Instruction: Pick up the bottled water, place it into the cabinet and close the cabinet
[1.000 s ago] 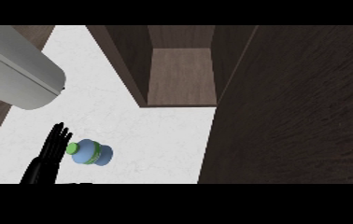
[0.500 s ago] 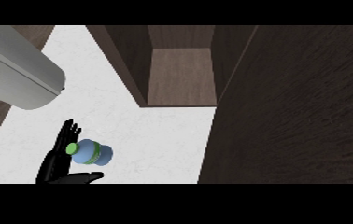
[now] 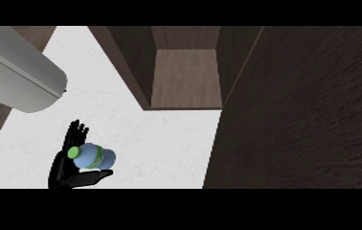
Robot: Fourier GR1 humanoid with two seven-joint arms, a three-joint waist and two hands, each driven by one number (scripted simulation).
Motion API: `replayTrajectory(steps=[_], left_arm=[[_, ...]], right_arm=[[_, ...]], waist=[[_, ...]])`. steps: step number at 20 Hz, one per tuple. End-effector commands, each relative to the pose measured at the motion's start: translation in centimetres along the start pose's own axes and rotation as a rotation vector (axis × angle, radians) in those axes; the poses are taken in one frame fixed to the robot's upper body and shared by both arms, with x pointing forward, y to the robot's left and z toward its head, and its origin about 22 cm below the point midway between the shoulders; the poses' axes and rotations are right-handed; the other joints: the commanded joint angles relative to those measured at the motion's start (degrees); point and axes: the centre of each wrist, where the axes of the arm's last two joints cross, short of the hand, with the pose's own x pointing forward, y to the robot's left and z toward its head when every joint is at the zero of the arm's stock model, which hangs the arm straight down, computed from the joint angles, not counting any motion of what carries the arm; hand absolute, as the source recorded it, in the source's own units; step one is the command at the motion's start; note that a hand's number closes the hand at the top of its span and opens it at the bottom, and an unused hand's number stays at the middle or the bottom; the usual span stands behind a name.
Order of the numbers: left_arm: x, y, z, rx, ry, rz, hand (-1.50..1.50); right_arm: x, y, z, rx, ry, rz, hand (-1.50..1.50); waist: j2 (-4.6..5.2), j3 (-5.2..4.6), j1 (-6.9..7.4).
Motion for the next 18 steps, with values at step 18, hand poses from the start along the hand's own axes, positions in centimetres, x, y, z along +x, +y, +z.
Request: replayTrajectory(steps=[18], left_arm=[[0.9, -8.2, -5.3, -0.194, -0.248, -0.187, 1.5]], right_arm=[[1.7, 0.4, 0.7, -0.019, -0.054, 0.036, -1.5]], waist=[[0.02, 0.01, 0.03]])
